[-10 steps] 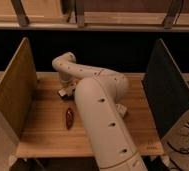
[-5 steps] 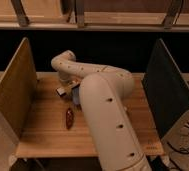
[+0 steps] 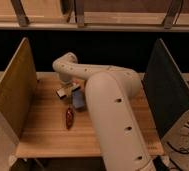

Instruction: Place the eraser on the white sponge

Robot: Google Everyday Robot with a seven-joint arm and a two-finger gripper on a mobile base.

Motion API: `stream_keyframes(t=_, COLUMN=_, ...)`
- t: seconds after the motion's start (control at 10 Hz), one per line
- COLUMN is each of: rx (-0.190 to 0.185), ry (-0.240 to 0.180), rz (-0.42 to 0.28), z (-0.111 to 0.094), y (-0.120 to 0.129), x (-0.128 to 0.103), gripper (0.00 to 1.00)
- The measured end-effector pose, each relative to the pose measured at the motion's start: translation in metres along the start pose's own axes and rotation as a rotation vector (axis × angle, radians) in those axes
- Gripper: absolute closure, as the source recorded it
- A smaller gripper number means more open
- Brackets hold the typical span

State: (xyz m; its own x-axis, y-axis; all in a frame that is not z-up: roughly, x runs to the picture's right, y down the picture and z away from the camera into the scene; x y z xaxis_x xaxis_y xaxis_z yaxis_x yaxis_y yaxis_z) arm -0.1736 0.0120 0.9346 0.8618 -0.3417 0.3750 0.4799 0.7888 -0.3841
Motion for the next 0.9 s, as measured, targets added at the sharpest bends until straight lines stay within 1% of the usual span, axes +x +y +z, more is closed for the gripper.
stream_keyframes(t=0.1, rx=-0.032, ry=0.026, rz=0.023, z=0.004, y=0.011, x=0.008, gripper=1.0)
stream_keyframes(t=0.2, rx=-0.04, ry=0.054, rz=0.057, z=0.005, y=0.016, x=0.017, gripper=1.0)
stream_keyframes(t=0.3, rx=-0.031, ry=0.063, rz=0.08, z=0.003, y=0.015, x=0.02, gripper=1.0)
stream_keyframes(t=0.5, rx=0.003, ry=0.055, rz=0.121, z=-0.001, y=0.009, x=0.019, gripper=1.0)
stream_keyframes(t=0.9, rx=0.031, ry=0.02, rz=0.159, z=-0.001, y=0.012, x=0.017, gripper=1.0)
